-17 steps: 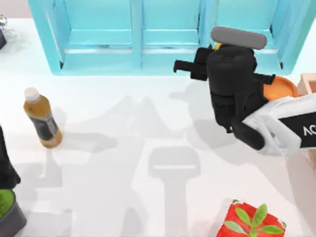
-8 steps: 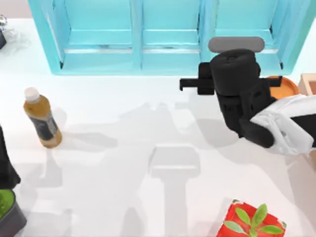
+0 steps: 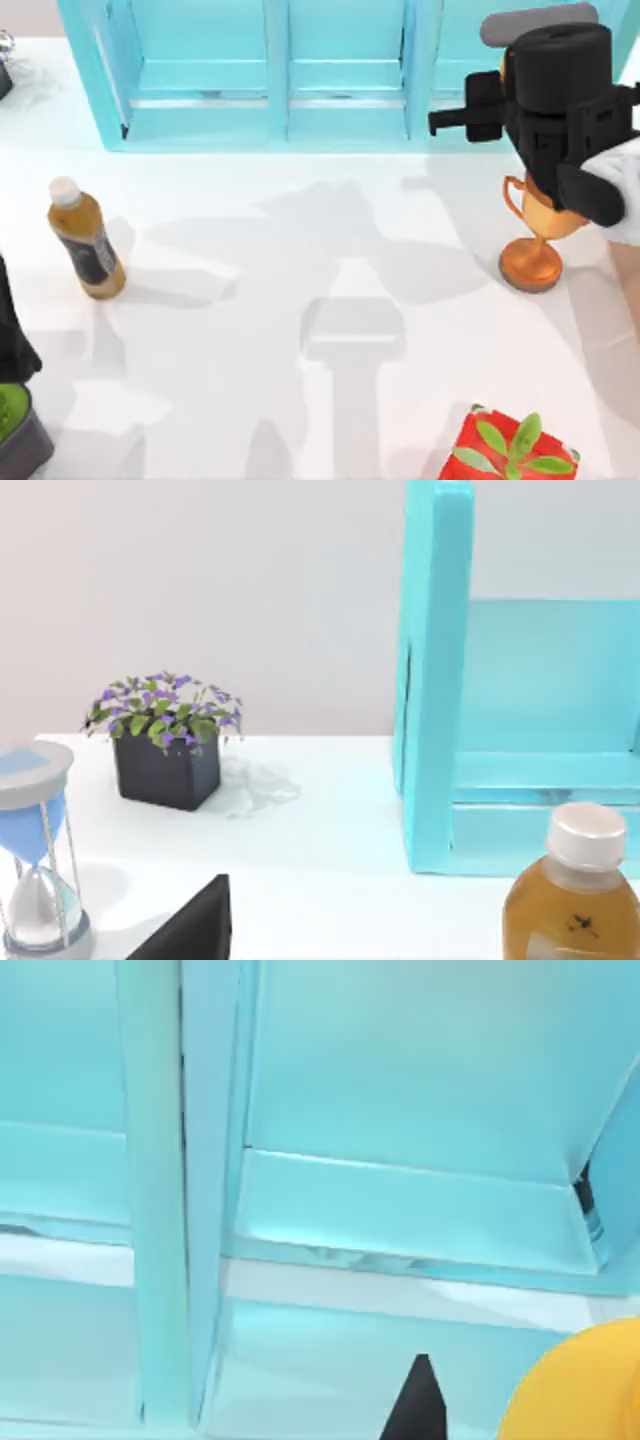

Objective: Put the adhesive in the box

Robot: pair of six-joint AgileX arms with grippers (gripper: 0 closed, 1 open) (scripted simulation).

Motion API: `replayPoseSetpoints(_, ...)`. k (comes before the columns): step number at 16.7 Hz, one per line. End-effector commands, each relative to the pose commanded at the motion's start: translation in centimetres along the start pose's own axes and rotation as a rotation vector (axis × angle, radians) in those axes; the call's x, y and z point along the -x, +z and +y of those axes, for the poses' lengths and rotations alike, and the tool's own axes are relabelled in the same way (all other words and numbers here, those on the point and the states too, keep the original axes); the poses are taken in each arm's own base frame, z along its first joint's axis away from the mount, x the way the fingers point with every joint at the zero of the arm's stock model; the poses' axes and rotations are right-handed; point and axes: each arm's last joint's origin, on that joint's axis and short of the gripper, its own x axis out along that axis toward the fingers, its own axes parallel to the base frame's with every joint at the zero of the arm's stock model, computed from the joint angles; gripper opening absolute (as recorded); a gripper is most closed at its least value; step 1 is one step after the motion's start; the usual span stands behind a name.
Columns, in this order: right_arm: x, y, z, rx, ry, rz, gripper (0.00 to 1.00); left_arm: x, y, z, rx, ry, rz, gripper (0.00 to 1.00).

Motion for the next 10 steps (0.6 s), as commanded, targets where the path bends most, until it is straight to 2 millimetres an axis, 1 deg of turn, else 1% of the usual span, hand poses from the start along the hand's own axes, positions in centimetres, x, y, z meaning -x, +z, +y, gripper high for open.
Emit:
replayPoseSetpoints(1, -0.5, 0.7, -2.3, 0.049, -0.015, 0.023, 0.00, 0.0, 0.0, 0.0, 0.000, 0.000, 0.000, 1.00)
replayPoseSetpoints(3, -1.2, 1.4, -7.9, 0.158, -0.043, 0.095, 0.00, 0.0, 0.0, 0.0, 0.000, 0.000, 0.000, 1.00)
replayPoseSetpoints(5, -1.2, 1.0, -14.1, 0.270, -0.047, 0.205, 0.00, 0.0, 0.0, 0.0, 0.000, 0.000, 0.000, 1.00)
replayPoseSetpoints(6, -0.9, 0.3, -17.1, 0.322, -0.030, 0.269, 0.00, 0.0, 0.0, 0.0, 0.000, 0.000, 0.000, 1.00)
replayPoseSetpoints(8, 0.3, -1.9, -22.6, 0.403, 0.042, 0.398, 0.00, 0.0, 0.0, 0.0, 0.000, 0.000, 0.000, 1.00)
replayPoseSetpoints(10, 2.3, -4.4, -27.2, 0.445, 0.160, 0.495, 0.00, 0.0, 0.0, 0.0, 0.000, 0.000, 0.000, 1.00)
